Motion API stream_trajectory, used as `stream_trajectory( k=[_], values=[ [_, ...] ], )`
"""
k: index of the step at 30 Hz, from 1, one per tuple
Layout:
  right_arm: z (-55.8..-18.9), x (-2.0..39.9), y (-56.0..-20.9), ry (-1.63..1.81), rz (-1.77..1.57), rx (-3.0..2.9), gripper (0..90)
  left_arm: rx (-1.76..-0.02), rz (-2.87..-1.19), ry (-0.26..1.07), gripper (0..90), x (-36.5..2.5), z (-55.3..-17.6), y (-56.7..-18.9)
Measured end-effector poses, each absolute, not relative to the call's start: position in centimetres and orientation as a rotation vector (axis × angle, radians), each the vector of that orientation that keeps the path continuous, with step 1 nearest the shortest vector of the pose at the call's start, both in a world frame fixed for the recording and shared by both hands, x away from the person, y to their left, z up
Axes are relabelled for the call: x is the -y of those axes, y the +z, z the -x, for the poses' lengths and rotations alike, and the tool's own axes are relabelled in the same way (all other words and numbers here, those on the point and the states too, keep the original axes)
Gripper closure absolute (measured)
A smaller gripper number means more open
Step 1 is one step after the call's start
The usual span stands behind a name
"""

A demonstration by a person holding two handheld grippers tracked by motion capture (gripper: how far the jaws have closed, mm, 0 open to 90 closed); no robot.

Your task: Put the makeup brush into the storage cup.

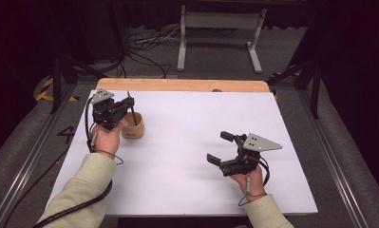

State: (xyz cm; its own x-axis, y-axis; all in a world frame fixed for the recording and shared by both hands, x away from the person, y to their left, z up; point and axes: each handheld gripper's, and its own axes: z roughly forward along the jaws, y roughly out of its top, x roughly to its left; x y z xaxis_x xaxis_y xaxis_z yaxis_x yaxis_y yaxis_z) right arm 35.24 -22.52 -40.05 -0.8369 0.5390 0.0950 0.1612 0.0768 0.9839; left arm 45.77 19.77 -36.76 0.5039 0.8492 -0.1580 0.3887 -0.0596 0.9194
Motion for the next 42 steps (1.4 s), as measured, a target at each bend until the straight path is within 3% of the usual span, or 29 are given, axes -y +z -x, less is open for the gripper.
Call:
stream_trajectory(
  k=[11, 12, 14, 22, 34, 42],
  values=[
    [-35.3, 22.5, -40.1, 1.822, -0.700, -2.067, 1.9, -1.065, -1.654, 0.505, 78.9, -19.9, -45.7, -37.4],
    [-35.3, 22.5, -40.1, 1.818, -0.698, -2.070, 1.9, -1.066, -1.644, 0.506, 70.2, -20.0, -45.7, -37.3],
    [-35.3, 22.5, -40.1, 1.812, -0.696, -2.071, 1.8, -1.060, -1.637, 0.506, 62.5, -20.1, -45.6, -37.3],
    [-35.7, 22.6, -40.1, 1.805, -0.705, -2.060, 1.1, -1.058, -1.601, 0.551, 40.8, -20.8, -45.0, -36.8],
    [-36.2, 23.6, -39.6, 1.726, -0.696, -2.058, 0.0, -0.991, -1.557, 0.527, 16.5, -22.6, -42.8, -35.9],
    [-36.4, 25.3, -39.0, 1.677, -0.710, -2.036, 0.0, -0.917, -1.553, 0.495, 10.5, -23.6, -40.5, -35.5]
  ],
)
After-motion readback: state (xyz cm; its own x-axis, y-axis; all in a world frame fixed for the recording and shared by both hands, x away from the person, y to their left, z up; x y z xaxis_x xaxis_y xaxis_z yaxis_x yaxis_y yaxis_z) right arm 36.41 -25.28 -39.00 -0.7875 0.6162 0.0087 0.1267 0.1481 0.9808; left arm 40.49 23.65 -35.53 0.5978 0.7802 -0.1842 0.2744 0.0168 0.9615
